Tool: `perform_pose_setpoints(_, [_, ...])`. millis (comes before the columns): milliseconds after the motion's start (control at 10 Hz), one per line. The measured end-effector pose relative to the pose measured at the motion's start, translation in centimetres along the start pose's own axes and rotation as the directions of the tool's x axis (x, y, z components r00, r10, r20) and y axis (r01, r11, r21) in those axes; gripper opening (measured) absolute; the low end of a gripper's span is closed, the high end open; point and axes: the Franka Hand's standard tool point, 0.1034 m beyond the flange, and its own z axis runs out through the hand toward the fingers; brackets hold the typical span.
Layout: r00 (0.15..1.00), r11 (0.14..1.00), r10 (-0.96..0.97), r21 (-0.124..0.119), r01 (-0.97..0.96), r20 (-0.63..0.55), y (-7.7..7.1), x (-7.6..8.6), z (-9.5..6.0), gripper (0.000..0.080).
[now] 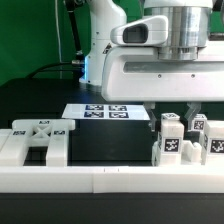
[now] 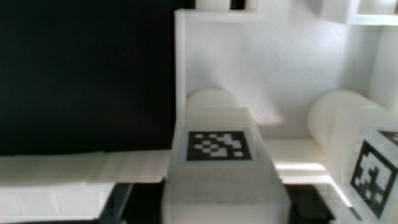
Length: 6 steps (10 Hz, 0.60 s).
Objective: Assemble chair
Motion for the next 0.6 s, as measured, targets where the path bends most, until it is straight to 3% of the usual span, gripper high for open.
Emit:
perform_pose_setpoints(400, [0.959, 0.96, 0.279, -0.014, -0.279, 0.04, 0.34, -0.82, -0.09, 0.0289])
perform_pose_setpoints(600, [0.951, 0.952, 0.307, -0.02, -0.306, 0.047, 0.55, -0.97, -0.13, 0.0291])
